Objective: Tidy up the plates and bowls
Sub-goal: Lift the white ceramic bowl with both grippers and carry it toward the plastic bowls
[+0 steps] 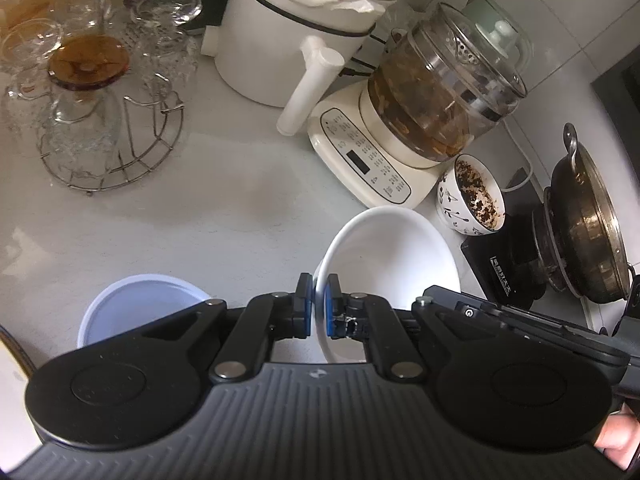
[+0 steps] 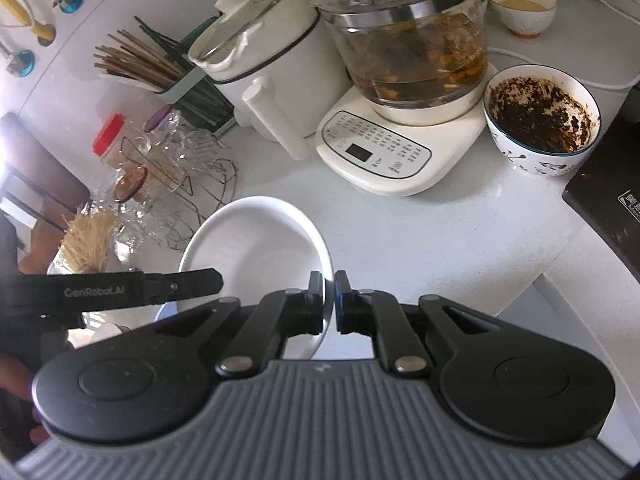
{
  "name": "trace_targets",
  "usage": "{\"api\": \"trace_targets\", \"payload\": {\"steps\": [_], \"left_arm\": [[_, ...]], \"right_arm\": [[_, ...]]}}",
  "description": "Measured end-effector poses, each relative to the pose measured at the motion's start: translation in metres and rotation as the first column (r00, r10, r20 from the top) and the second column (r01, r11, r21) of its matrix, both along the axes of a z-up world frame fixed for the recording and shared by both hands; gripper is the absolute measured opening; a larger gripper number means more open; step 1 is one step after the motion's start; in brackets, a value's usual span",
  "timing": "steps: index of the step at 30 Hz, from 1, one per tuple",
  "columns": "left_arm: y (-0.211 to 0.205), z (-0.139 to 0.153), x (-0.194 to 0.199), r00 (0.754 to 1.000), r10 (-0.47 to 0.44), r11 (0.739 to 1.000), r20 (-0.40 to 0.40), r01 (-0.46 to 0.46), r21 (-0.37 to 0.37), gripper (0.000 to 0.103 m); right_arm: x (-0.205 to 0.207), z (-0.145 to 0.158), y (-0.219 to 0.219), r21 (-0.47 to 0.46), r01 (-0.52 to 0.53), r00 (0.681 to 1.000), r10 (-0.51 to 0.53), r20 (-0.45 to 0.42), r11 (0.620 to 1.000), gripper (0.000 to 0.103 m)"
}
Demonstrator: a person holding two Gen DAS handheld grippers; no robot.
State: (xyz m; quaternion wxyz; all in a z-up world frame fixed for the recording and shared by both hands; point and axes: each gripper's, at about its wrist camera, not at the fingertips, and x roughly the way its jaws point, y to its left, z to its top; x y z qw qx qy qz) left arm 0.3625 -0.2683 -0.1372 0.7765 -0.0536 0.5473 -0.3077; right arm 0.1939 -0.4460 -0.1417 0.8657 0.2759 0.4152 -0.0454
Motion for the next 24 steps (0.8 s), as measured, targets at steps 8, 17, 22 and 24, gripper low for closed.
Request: {"api": "trace_targets", "payload": {"steps": [8, 17, 22, 24], "left_arm": [[0.027, 0.005, -0.005, 0.999, 0.038, 0.999, 0.009, -0.038, -0.014, 0.007], [0.059, 0.012, -0.004, 0.992, 0.123, 0.992, 0.023, -0.122, -0.042, 0.007], [0.078, 0.013, -0.005, 0.986, 0.165, 0.985, 0.024, -0.164, -0.045, 0.007], [0.086, 0.015, -0.006, 0.982, 0.184, 0.982, 0.033, -0.183, -0.045, 0.007]], "right_arm": [[0.009, 0.008, 0.017, -0.014, -0.041, 0.999, 0.041, 0.020, 0.999, 0.008], [0.027, 0.017, 0.039, -0.035, -0.124, 0.991, 0.125, 0.045, 0.992, 0.008], [0.034, 0.019, 0.049, -0.020, -0.151, 0.985, 0.152, 0.085, 0.988, 0.008], [0.038, 0.019, 0.053, -0.013, -0.165, 0.982, 0.165, 0.094, 0.986, 0.008]]}}
